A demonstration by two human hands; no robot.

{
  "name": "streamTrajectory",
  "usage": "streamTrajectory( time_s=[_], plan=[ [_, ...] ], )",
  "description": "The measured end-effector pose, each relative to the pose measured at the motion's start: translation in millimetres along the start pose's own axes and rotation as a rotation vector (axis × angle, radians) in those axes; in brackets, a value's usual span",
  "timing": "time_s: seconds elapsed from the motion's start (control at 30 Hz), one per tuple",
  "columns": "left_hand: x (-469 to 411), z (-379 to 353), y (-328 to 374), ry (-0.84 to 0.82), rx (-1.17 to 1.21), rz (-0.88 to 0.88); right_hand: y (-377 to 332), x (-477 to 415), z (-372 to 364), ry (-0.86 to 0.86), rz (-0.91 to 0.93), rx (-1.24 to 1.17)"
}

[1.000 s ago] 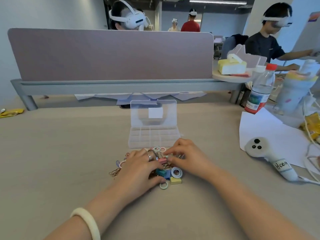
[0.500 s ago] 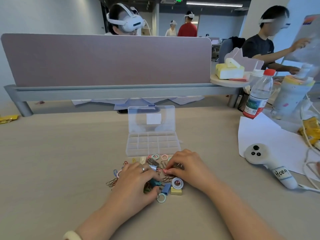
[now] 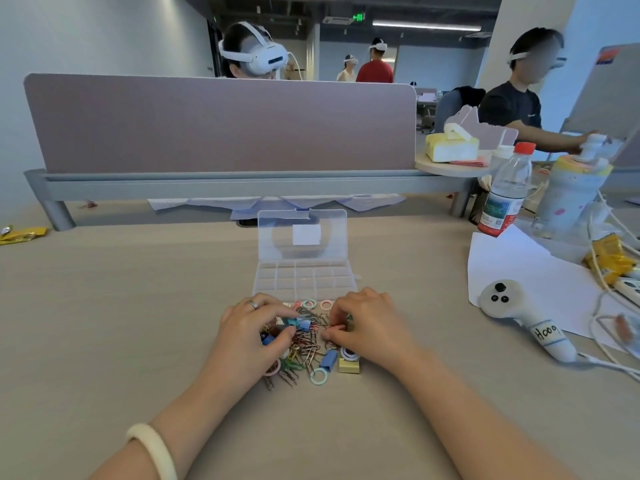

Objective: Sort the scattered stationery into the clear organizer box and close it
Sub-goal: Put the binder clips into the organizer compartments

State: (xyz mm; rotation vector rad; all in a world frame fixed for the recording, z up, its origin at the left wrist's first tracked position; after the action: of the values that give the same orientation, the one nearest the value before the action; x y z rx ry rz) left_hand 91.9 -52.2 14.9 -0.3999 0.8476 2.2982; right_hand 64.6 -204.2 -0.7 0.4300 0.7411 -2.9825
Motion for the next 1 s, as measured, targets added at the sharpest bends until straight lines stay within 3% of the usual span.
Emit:
streamTrajectory(
  time_s=[0.23, 0.4, 0.53, 0.8, 1.0],
  plan=[
    [-1, 4, -9, 0.027, 0.068, 0.035, 15, 4, 12, 0.038, -0.088, -0.273],
    [-2, 6, -11, 0.048, 0.077, 0.050, 30, 2, 34, 0.168, -0.127, -0.452],
    [-4, 8, -16, 0.072, 0.074, 0.084, 50, -22, 54, 0.275, -0.134, -0.439],
    [-5, 14, -21, 0.090, 0.050, 0.105, 65, -75, 26, 0.131, -0.127, -0.317],
    [-7, 12, -21, 0.083, 0.038, 0.110, 65, -79, 16, 0.160, -0.070, -0.334]
  ],
)
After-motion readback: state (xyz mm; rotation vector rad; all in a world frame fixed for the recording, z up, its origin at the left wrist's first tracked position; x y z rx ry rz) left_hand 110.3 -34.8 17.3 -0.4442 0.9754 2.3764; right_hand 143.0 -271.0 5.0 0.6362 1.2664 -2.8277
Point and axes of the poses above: each hand's wrist, its own x-axis away from the middle knuckle, its own z-axis out of the back of the hand, y = z × x, the point moved 10 cm from there along -x, towards the middle knuckle, and after that the axes turned 11 degrees about -x, right-handed, at the moved point
